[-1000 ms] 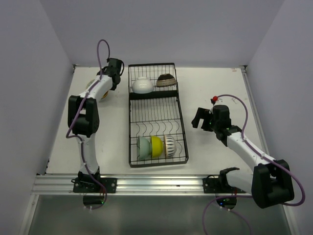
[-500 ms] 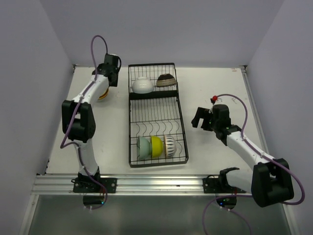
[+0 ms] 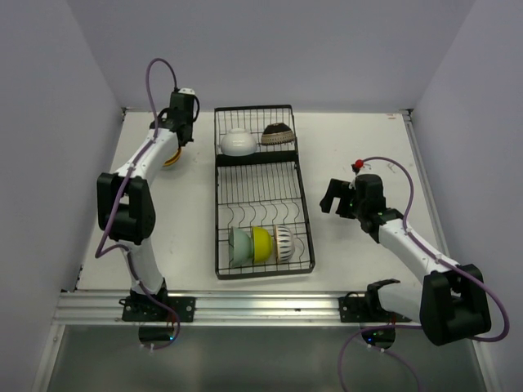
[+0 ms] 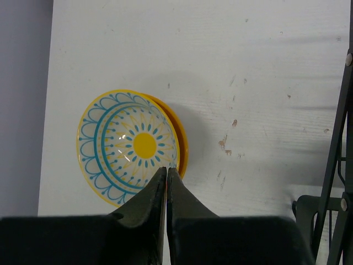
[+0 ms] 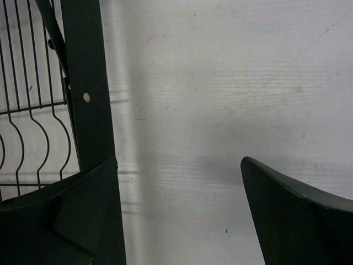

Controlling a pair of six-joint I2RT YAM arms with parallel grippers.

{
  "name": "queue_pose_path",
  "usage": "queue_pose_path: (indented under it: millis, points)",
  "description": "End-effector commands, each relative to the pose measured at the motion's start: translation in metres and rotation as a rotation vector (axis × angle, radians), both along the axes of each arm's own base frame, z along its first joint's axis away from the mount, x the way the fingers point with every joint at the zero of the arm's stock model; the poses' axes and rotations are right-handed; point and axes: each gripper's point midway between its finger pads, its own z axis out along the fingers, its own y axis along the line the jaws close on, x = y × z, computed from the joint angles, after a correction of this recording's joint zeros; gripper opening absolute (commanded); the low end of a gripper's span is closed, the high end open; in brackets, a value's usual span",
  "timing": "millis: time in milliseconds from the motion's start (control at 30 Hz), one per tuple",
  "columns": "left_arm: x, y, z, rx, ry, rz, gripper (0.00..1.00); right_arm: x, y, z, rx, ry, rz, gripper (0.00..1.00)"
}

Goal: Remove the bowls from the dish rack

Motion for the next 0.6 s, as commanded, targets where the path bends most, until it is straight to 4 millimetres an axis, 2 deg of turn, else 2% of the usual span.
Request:
queue_pose_path:
  millis: [0, 300, 567]
  points:
    - [0.011, 0.0, 0.004, -0.023, -0.05, 0.002, 0.05, 0.011, 0.001, 0.014, -0.01, -0.039, 0.001, 0.99]
    - [0.014, 0.0, -0.024, -0.016, 0.0, 0.002, 0.01, 0.011, 0.001, 0.012, -0.014, -0.032, 0.001, 0.99]
    - [0.013, 0.006, -0.036, -0.011, 0.019, 0.012, 0.01, 0.012, 0.001, 0.012, -0.016, -0.031, 0.002, 0.98]
